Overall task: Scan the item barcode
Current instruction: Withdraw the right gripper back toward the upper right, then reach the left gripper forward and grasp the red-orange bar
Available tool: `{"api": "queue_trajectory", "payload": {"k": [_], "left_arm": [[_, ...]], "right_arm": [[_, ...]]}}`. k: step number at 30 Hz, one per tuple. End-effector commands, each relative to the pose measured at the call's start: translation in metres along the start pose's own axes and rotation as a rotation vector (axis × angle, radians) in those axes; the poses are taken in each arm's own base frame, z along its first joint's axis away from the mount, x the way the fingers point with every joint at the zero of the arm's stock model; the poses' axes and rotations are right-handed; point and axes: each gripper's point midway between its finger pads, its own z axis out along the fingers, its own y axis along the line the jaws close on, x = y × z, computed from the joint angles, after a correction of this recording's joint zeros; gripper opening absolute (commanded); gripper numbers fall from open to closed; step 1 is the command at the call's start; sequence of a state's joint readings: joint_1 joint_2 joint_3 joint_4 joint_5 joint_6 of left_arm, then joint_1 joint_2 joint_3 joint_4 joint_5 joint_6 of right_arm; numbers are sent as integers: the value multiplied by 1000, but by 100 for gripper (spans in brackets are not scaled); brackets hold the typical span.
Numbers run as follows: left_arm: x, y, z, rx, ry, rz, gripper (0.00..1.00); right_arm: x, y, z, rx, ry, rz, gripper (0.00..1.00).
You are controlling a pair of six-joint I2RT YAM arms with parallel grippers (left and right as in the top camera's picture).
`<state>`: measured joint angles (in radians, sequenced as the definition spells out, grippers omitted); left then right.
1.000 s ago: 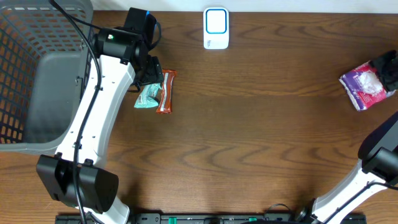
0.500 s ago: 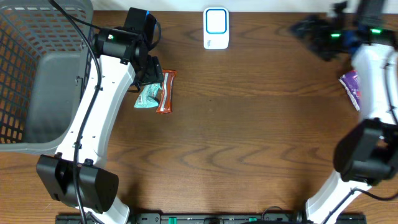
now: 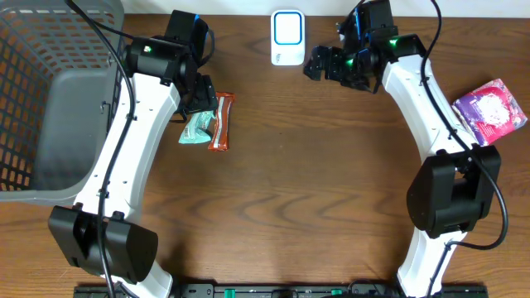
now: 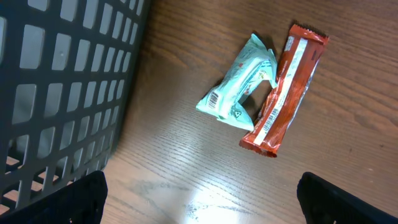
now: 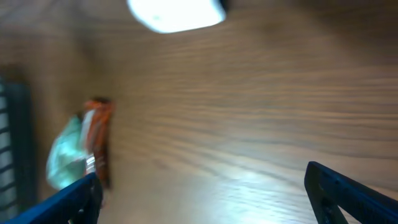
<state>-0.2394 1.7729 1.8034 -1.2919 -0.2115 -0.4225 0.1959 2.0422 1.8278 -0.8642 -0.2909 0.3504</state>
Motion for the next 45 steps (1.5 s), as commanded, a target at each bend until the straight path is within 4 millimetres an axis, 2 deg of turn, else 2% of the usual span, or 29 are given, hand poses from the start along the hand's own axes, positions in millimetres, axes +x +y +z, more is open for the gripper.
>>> {"api": "queue_trajectory", "payload": {"k": [1,4,6,8,11,14,20,22,26,28,31,32,37,41,45], "left_arm": [[-2,0,0,-4,-4,-10,98],[-2,0,0,-2,-6,-12,98],[-16,-10,-1,41,-59,-55,98],[-4,-29,-2,154,13,-67,98],[12,-76,-16,422,122,-36,98],[23,-111,-25,582,130,122,98],[46,-149,-11,598,75,440,98],[38,-145,4,494,29,463,98],[-7,-91,37,95,-110,253,98],[-19,-78,53,29,-125,193,98],[-4,-91,77,100,-15,196,97],[3,-96,84,129,28,200,89],[42,-123,119,219,221,232,77],[56,-126,145,174,279,254,76],[52,-113,160,77,256,267,77]], "right_arm": [[-12,-42,-8,194,-60,5,99],[-16,-74,-17,288,-69,45,99],[-18,-95,-24,337,-74,74,99],[-20,-117,-32,392,-79,106,99],[-20,-146,-44,442,-77,158,99],[-22,-163,-51,456,-87,192,99],[-24,-182,-59,470,-96,230,99],[-24,-183,-60,472,-98,234,99],[-24,-183,-60,472,-98,234,99],[-24,-183,-60,472,-97,234,99],[-24,-183,-60,472,-97,234,99],[-24,-183,-60,472,-97,234,99],[-24,-183,-60,472,-97,234,99],[-24,-183,-60,472,-97,234,99],[-24,-183,-60,472,-97,234,99]]}}
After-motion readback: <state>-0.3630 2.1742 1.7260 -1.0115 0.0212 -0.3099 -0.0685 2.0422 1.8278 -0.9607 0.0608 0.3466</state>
